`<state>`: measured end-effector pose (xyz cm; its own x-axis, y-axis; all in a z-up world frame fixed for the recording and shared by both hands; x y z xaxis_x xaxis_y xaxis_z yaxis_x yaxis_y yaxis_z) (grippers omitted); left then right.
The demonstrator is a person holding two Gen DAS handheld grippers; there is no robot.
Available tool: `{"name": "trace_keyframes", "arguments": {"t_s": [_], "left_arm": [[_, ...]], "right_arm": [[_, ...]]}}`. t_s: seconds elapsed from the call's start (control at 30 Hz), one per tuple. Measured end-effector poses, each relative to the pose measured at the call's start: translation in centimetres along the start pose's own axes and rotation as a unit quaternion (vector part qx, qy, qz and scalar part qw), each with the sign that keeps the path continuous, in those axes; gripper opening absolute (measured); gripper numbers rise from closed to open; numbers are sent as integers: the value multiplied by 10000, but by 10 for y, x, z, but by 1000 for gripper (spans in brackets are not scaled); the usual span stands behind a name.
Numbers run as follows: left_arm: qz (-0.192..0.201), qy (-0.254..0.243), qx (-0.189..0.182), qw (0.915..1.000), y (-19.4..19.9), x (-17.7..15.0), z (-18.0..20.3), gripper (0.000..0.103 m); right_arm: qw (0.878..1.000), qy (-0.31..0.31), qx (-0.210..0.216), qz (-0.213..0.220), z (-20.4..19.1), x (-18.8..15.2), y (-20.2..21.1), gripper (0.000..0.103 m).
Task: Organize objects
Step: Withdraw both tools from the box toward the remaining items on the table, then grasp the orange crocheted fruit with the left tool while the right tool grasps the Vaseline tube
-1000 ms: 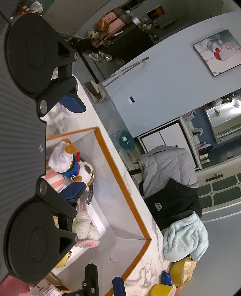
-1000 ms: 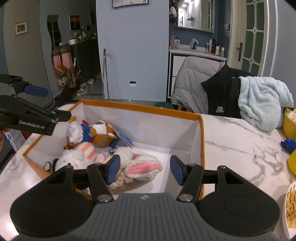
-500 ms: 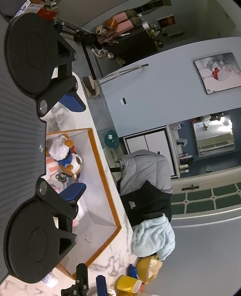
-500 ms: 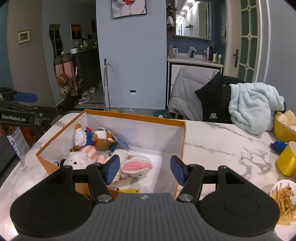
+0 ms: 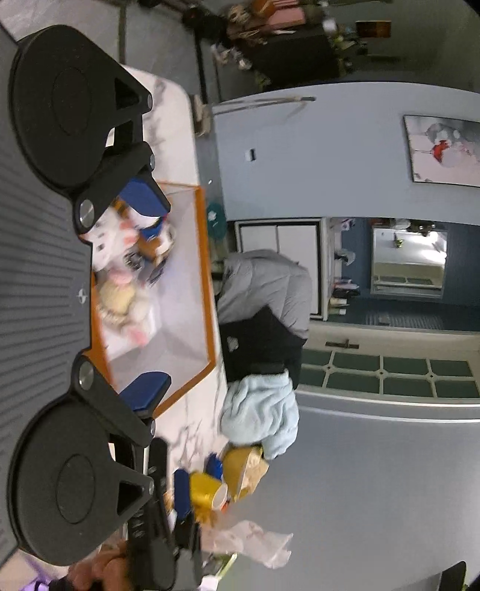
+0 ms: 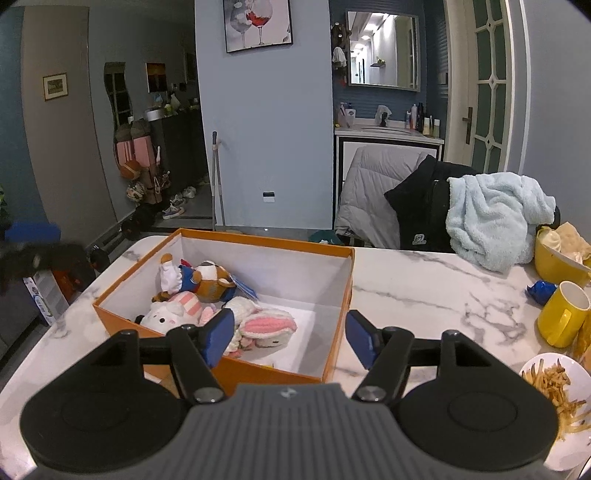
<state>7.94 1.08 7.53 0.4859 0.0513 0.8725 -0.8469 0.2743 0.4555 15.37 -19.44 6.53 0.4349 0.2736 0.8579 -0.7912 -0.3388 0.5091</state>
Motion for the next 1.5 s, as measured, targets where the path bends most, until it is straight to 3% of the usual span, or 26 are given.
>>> {"name": "trace_keyframes", "arguments": {"t_s": [0.2, 0.37, 0.53, 0.7, 0.97, 1.2, 1.4, 1.47, 1.5], "left_arm": [[-40, 423, -220, 9989, 2, -18, -5, 103], [-222, 309, -137, 9992, -5, -37, -8, 103], [-496, 270, -132, 9983, -15, -60, -13, 103], [-893, 80, -166, 9958, -30, -82, -11, 103], [-1634, -259, -356, 9856, -49, -115, -2, 103], [-2161, -401, -451, 9745, -64, -142, 5, 103], [-2271, -363, -545, 9717, -65, -147, 7, 103], [-2319, -323, -519, 9708, -67, -149, 6, 103], [-2342, -305, -506, 9704, -68, -149, 6, 103]], "right_arm": [[9999, -120, 81, 18, 4, 0, 10, 71], [9999, -87, 126, -30, 2, -7, 12, 72], [9986, 328, 395, -106, -5, -23, 4, 74], [9876, 1394, 717, -43, -17, -46, -10, 74], [9679, 2330, 726, -598, -30, -87, -43, 74], [9651, 2340, 736, -922, -17, -101, -70, 74], [9577, 2420, 985, -1209, -14, -108, -74, 79], [9504, 2596, 1009, -1387, -16, -111, -73, 72], [9452, 2726, 998, -1495, -18, -113, -72, 61]]}}
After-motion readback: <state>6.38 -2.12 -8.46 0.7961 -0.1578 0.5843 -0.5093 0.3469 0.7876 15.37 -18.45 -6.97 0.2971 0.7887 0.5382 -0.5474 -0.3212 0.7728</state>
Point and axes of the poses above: each gripper's, at about its wrist camera, not at the fingertips, and y roughly against the way its jaws point, z to its right, x to its top, the point moved 3 cm from there along -y, roughly the way its jaws point, and after that the axes turned 14 degrees about -x, right-handed, at the moved point
